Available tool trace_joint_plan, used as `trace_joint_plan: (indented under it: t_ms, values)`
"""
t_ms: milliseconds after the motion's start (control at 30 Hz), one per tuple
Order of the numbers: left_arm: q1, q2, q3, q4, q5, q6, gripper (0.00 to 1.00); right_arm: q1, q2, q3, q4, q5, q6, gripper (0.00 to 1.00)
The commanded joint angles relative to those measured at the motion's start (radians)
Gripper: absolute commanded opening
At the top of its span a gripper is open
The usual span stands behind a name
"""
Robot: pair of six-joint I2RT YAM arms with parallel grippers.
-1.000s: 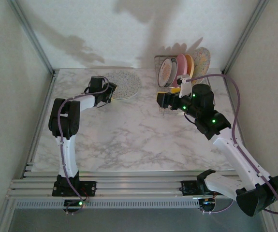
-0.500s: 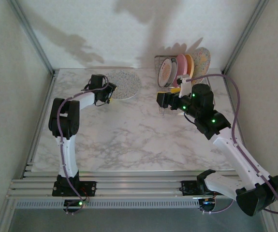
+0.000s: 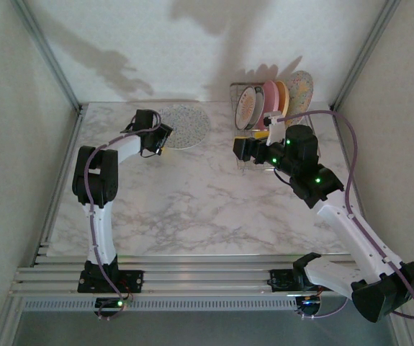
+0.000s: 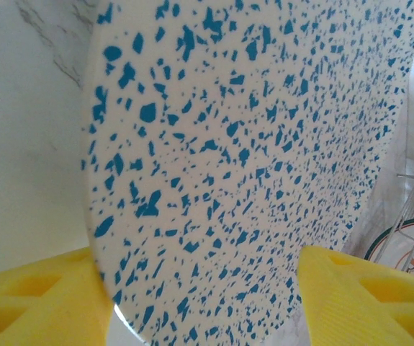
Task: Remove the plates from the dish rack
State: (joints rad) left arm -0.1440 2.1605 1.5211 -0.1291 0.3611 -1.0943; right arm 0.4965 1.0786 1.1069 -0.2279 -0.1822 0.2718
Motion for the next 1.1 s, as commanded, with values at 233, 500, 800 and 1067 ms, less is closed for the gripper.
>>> trace_joint_plan:
  t_ms: [233,500,800,1067]
  values:
    - [0.007,-0.032,0.044,-0.092,-0.052,0.028,0.7,0.007,-0.006,0.009,0.002,0.03,0.004,0.83]
    - [-0.006,-0.116,-0.003,-0.118,-0.113,0.025,0.77,-0.005,-0.016,0.074,-0.123,0.284,-0.027,0.83]
    - [-0.097,-0.34,-0.098,-0.062,-0.198,-0.013,0.78,-0.366,0.135,0.226,-0.285,0.295,0.142,0.77]
    - [-0.227,-0.523,-0.108,-0.005,-0.219,0.112,0.78,-0.525,0.351,0.277,-0.092,0.234,0.139,0.77]
